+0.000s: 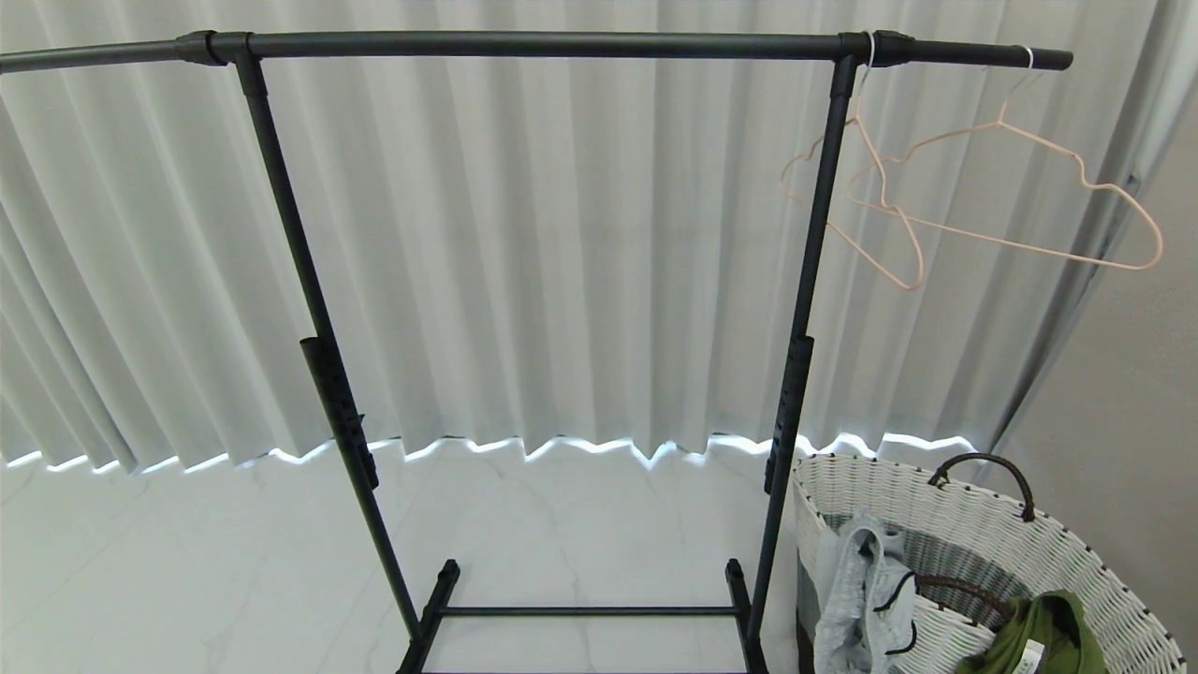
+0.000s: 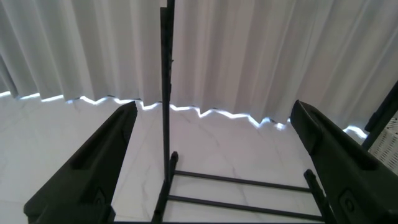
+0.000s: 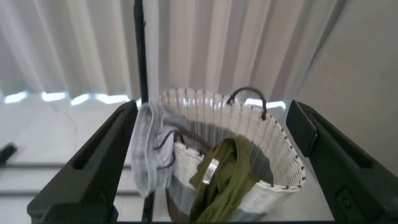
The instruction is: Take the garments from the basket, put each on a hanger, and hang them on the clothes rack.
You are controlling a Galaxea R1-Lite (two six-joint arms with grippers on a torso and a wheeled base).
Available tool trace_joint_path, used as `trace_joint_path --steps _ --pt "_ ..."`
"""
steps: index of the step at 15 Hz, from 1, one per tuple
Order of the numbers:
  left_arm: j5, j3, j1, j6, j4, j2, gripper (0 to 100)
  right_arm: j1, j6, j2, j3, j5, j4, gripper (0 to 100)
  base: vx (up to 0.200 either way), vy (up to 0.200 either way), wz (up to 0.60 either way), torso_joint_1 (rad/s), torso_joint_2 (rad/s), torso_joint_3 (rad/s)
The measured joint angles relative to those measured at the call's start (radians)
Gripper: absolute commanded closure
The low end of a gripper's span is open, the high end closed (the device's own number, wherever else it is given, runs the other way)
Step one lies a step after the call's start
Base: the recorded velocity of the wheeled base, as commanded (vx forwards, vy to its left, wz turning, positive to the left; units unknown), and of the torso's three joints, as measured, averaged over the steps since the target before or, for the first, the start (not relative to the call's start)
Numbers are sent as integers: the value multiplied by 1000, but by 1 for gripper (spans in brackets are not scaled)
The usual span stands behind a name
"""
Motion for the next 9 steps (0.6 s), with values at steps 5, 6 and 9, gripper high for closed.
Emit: trace_joint_path --steps 5,6,9 --pt "0 0 0 0 0 0 0 -14 -16 479 -46 -10 -251 0 0 0 0 0 0 0" --pt "0 0 0 0 0 0 0 -30 -19 575 -47 -11 -313 0 0 0 0 0 0 0" --pt "0 0 0 0 0 0 0 -97 -70 854 -51 -16 -437 0 0 0 0 0 0 0"
